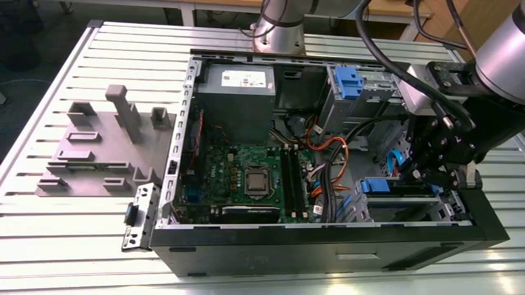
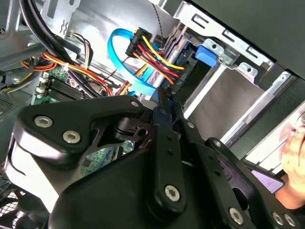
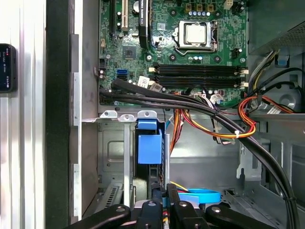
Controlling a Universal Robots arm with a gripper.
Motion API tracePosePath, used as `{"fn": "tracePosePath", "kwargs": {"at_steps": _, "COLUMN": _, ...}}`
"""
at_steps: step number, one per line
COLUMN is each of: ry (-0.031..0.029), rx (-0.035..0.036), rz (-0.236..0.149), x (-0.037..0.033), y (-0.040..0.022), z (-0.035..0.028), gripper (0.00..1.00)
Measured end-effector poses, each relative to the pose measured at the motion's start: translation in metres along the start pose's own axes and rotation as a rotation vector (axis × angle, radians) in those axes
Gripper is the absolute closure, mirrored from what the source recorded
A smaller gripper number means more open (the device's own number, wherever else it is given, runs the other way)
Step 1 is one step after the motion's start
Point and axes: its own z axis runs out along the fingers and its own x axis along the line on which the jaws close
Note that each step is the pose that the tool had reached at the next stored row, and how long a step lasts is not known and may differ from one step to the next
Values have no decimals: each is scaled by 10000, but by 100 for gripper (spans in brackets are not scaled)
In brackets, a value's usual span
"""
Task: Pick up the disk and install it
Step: 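Insert the second disk wire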
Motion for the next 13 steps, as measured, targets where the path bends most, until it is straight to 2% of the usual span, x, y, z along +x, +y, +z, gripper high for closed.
{"fn": "tracePosePath", "kwargs": {"at_steps": 3, "ry": -29, "rx": -1, "rz": 0, "x": 31, "y": -1, "z": 1, "gripper": 84}}
{"fn": "tracePosePath", "kwargs": {"at_steps": 7, "ry": -136, "rx": -3, "rz": 0, "x": 47, "y": -1, "z": 9, "gripper": 84}}
{"fn": "tracePosePath", "kwargs": {"at_steps": 13, "ry": -142, "rx": -3, "rz": 0, "x": 48, "y": -1, "z": 32, "gripper": 84}}
